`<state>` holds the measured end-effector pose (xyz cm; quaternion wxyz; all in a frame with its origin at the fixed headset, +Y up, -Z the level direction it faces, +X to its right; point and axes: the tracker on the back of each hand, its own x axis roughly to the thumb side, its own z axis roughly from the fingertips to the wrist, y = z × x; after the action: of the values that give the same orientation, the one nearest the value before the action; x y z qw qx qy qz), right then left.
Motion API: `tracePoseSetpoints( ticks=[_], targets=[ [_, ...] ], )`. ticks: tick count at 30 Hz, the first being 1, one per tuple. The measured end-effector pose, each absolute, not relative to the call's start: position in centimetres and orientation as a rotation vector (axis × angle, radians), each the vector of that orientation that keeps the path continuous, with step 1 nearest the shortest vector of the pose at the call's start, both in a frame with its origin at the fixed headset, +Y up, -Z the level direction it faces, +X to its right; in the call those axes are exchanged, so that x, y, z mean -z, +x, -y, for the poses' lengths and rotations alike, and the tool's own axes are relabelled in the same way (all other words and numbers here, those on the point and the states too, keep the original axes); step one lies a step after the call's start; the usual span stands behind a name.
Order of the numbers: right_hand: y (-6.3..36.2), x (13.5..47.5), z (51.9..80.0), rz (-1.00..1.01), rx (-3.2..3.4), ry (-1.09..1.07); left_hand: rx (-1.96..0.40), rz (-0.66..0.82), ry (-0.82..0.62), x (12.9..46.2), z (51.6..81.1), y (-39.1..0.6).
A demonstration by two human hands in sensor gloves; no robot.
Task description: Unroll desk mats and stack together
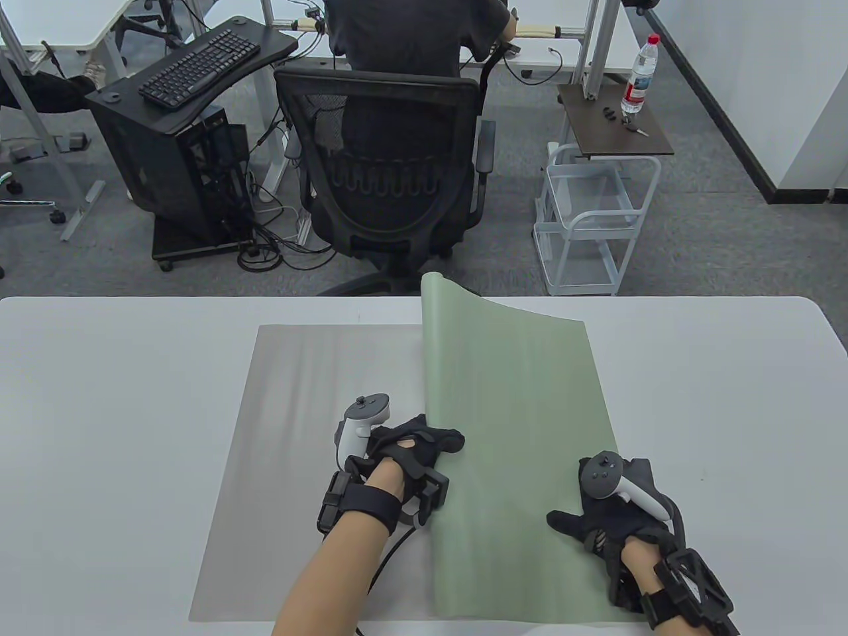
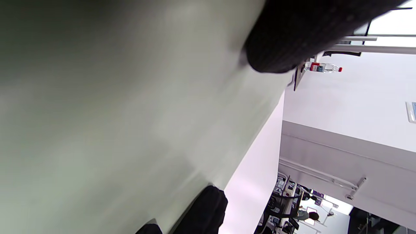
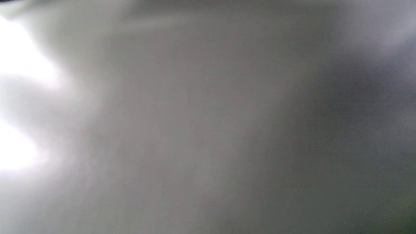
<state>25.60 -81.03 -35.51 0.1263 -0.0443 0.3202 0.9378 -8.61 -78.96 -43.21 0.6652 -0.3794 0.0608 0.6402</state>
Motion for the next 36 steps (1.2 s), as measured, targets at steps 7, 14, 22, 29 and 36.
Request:
tracePoseSetpoints(
  ticks=[7, 14, 22, 29, 36],
  targets=[
    [25.6, 35.5, 81.1, -0.924, -2.727, -0.128, -1.488, -0.12, -0.852, 43.4, 79.3, -8.8],
    [25.7, 35.5, 81.1, -0.923, -2.726, -0.13, -1.505, -0.074, -0.84, 43.5, 79.2, -8.9],
    [25.7, 35.5, 81.1, -0.925, -2.723, -0.131, -1.162, -0.108, -0.699, 43.7, 77.2, -10.0],
    [25.7, 35.6, 81.1, -0.923, -2.724, -0.134, -1.044, -0.211, -0.692, 44.2, 77.4, -10.8],
    [25.7, 35.6, 81.2, -0.92, -2.725, -0.133, -1.114, -0.168, -0.713, 44.2, 78.4, -10.2]
  ],
)
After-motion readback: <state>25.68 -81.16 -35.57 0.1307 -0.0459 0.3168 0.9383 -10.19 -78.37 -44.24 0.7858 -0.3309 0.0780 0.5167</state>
